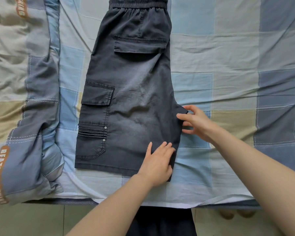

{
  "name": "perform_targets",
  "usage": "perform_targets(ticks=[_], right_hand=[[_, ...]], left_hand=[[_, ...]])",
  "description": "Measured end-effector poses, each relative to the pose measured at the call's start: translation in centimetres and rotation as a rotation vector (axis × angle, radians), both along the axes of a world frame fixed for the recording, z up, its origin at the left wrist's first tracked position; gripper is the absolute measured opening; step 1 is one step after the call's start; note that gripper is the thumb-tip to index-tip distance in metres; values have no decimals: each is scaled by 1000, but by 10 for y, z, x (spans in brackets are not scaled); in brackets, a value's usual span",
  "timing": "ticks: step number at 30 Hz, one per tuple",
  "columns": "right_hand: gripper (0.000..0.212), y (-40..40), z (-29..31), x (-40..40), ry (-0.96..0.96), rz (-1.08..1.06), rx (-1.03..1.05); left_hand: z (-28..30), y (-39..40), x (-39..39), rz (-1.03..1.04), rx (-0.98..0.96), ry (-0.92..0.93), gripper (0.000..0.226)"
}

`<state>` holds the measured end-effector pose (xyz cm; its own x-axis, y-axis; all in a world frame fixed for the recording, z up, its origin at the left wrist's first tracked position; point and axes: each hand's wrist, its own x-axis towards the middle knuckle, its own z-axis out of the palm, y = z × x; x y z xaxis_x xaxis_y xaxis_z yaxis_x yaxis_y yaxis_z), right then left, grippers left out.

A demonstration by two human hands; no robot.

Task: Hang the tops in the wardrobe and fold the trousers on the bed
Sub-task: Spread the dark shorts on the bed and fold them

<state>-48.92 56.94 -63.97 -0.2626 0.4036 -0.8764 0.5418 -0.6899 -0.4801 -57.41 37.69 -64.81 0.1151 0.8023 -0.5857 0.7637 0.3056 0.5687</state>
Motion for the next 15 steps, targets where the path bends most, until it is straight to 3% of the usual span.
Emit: perform_targets(ticks=[2, 4, 7, 11, 15], right_hand=[[29, -8, 8, -4, 30, 146, 67], [24, -16, 14, -11, 77, 294, 167], [33, -26, 17, -24, 135, 558, 331], [49, -27, 17, -42, 104, 728, 370], [60, -23, 12, -47, 25, 1007, 539]], left_hand=[[5, 11, -9, 419, -2, -179, 45], [7, 24, -20, 783, -79, -321, 49], [2, 41, -38, 1091, -207, -495, 57], [-10, 48, -51, 1145, -351, -503, 58], [-14, 48, -45, 1098, -351, -332, 31]])
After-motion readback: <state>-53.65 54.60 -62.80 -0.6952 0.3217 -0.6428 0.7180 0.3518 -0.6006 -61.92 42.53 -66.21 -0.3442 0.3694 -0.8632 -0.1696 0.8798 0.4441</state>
